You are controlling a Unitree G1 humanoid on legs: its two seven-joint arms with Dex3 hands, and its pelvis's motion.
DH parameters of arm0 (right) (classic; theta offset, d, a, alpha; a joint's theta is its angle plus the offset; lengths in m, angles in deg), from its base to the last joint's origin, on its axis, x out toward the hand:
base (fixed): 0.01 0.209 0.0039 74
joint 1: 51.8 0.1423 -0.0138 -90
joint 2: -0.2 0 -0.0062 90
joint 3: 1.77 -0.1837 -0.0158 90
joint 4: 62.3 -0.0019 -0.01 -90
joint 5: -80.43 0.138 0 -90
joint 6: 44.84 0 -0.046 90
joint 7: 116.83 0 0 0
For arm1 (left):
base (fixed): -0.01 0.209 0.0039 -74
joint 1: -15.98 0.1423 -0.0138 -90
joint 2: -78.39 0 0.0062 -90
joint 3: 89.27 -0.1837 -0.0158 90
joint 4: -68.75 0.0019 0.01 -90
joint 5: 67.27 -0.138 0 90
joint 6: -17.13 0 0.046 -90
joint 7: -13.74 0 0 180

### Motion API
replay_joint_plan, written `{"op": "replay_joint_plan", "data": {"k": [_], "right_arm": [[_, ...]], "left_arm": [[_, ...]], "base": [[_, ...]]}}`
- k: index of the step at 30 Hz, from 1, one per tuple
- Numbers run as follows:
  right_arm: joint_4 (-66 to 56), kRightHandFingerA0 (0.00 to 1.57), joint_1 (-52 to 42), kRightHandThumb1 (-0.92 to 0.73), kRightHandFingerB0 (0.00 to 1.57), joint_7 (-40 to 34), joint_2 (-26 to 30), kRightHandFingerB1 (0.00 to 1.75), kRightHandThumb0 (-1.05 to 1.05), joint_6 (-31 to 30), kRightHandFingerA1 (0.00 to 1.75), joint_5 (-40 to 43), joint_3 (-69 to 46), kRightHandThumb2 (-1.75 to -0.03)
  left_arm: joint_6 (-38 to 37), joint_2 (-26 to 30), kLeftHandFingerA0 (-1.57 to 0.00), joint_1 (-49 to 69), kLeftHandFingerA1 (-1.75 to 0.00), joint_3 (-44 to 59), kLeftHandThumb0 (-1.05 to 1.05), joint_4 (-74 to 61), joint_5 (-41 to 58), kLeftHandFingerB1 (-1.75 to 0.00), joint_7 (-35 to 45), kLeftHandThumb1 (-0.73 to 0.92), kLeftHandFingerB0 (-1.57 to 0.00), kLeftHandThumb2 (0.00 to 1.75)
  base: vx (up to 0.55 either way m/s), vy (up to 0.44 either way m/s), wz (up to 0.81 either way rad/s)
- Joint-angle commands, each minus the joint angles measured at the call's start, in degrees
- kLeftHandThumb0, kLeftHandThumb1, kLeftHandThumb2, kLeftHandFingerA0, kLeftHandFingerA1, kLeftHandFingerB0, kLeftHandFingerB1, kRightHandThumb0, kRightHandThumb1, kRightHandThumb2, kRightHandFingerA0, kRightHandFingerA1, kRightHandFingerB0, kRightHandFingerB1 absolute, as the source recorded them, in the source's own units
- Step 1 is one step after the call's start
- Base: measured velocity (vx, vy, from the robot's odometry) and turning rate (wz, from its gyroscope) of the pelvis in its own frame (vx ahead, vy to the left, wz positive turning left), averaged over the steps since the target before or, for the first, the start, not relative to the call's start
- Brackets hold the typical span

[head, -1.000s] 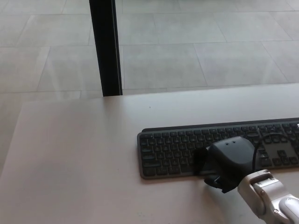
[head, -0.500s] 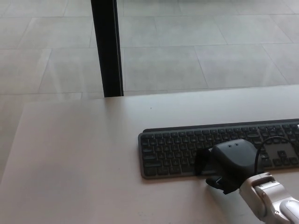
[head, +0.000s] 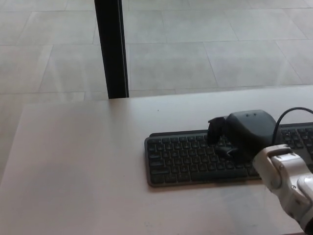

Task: The robot uses its right fingers to click on the space key of the black keyboard placed on the center of the white desk.

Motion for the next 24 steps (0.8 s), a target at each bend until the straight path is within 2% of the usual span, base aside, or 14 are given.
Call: {"op": "replay_joint_plan", "data": {"k": [1, 2, 4, 5, 6, 8, 9, 10, 11, 15, 16, 18, 19, 24], "right_arm": [[-16.1, 0.93, 3.7, -0.56, 0.99, 21.0, -2.5, 0.63, -0.3, -15.2, 1.65, 19.4, -12.9, -0.61], [-19.2, 0.87, 4.3, -0.57, 0.98, 22.9, -2.5, 0.64, -0.31, -17.4, 1.46, 21.2, -14.6, -0.62], [-26.1, 0.91, 5.2, -0.58, 1.0, 27.1, -0.1, 0.67, -0.34, -20.6, 1.47, 26.6, -19.7, -0.63], [-27.6, 0.89, 4.8, -0.56, 0.97, 27.4, 1.3, 0.67, -0.32, -20.4, 1.65, 28.2, -21.9, -0.62], [-28.4, 0.89, 4.5, -0.56, 0.97, 27.7, 1.8, 0.67, -0.32, -20.6, 1.65, 28.7, -22.9, -0.62], [-30.1, 0.82, 2.4, -0.58, 0.89, 26.8, 5.4, 0.6, -0.26, -18.6, 1.12, 29.0, -27.0, -0.6], [-29.8, 0.82, 1.9, -0.58, 0.89, 27.0, 7.0, 0.6, -0.26, -17.2, 1.12, 28.7, -27.9, -0.6], [-28.1, 0.75, 1.2, -0.58, 0.86, 26.5, 8.8, 0.57, -0.24, -15.3, 1.41, 28.9, -29.5, -0.6], [-26.7, 0.78, 1.0, -0.57, 0.84, 25.1, 9.5, 0.53, -0.22, -16.2, 1.41, 28.3, -31.5, -0.59], [-26.0, 0.8, -1.4, -0.57, 0.74, 23.0, 13.2, 0.52, -0.18, -15.8, 1.74, 29.3, -39.0, -0.54], [-27.6, 0.75, -2.6, -0.55, 0.71, 22.3, 13.3, 0.52, -0.25, -17.3, 1.61, 29.3, -41.2, -0.56], [-29.2, 0.82, -5.7, -0.56, 0.68, 21.6, 14.4, 0.49, -0.23, -19.9, 1.61, 29.6, -46.4, -0.58], [-29.6, 1.12, -6.6, -0.39, 0.58, 21.1, 14.4, 0.63, -0.22, -21.7, 1.31, 29.5, -48.3, -0.82], [-27.0, 1.21, -12.2, -0.39, 0.55, 16.9, 15.3, 0.62, -0.21, -21.5, 1.35, 31.3, -59.5, -0.82]], "left_arm": [[-0.1, 0.4, -0.53, 1.0, -0.59, -0.2, -0.39, 0.3, 0.1, -0.46, 0.0, 0.79, -0.32, 0.63], [-0.4, 0.3, -0.55, 1.1, -0.59, -0.1, -0.39, 0.4, 0.0, -0.47, -0.5, 0.78, -0.34, 0.62], [-0.4, 0.4, -0.52, 1.3, -0.58, -0.2, -0.39, 0.2, 0.0, -0.47, 0.3, 0.79, -0.34, 0.62], [-0.2, 0.4, -0.51, 1.3, -0.57, -0.1, -0.38, 0.3, 0.1, -0.44, 0.5, 0.8, -0.28, 0.64], [-0.1, 0.5, -0.51, 1.3, -0.57, -0.1, -0.38, 0.4, 0.2, -0.44, 0.6, 0.8, -0.28, 0.64], [-0.4, 0.5, -0.53, 1.5, -0.58, 0.0, -0.38, 0.6, 0.3, -0.46, 0.9, 0.78, -0.32, 0.62], [0.0, 0.5, -0.53, 1.4, -0.58, 0.3, -0.38, 0.7, 0.6, -0.46, 0.5, 0.78, -0.32, 0.62], [0.1, 0.6, -0.53, 1.4, -0.59, 0.4, -0.38, 1.0, 0.6, -0.47, 0.8, 0.78, -0.33, 0.62], [-0.1, 0.7, -0.52, 1.6, -0.59, 0.4, -0.38, 0.8, 0.6, -0.48, 1.0, 0.78, -0.34, 0.62], [0.6, 0.6, -0.53, 1.5, -0.6, 0.5, -0.37, -0.1, 0.8, -0.45, 0.1, 0.81, -0.29, 0.63], [0.5, 0.7, -0.53, 1.2, -0.61, 0.4, -0.36, 0.3, 0.6, -0.49, -0.5, 0.8, -0.32, 0.63], [0.6, 0.8, -0.53, 1.5, -0.61, 0.6, -0.37, 0.7, 0.8, -0.5, 0.2, 0.78, -0.36, 0.61], [0.4, 0.9, -0.54, 1.7, -0.61, 0.5, -0.39, 0.9, 0.7, -0.53, 0.7, 0.76, -0.39, 0.6], [-0.1, 0.4, -0.53, 2.8, -0.6, 0.2, -0.37, -1.1, 0.3, -0.49, -0.6, 0.79, -0.34, 0.63]], "base": [[0.0, 0.0, 0.0], [0.0, 0.0, 0.0], [0.0, 0.0, 0.0], [0.0, 0.0, 0.0], [0.0, 0.0, 0.0], [0.0, 0.0, 0.0], [0.0, 0.0, 0.0], [0.0, 0.0, 0.0], [0.0, 0.0, 0.0], [0.0, 0.0, 0.0], [0.0, 0.0, 0.0], [0.0, 0.0, 0.0], [0.0, 0.0, 0.0], [0.0, 0.0, 0.0]]}}
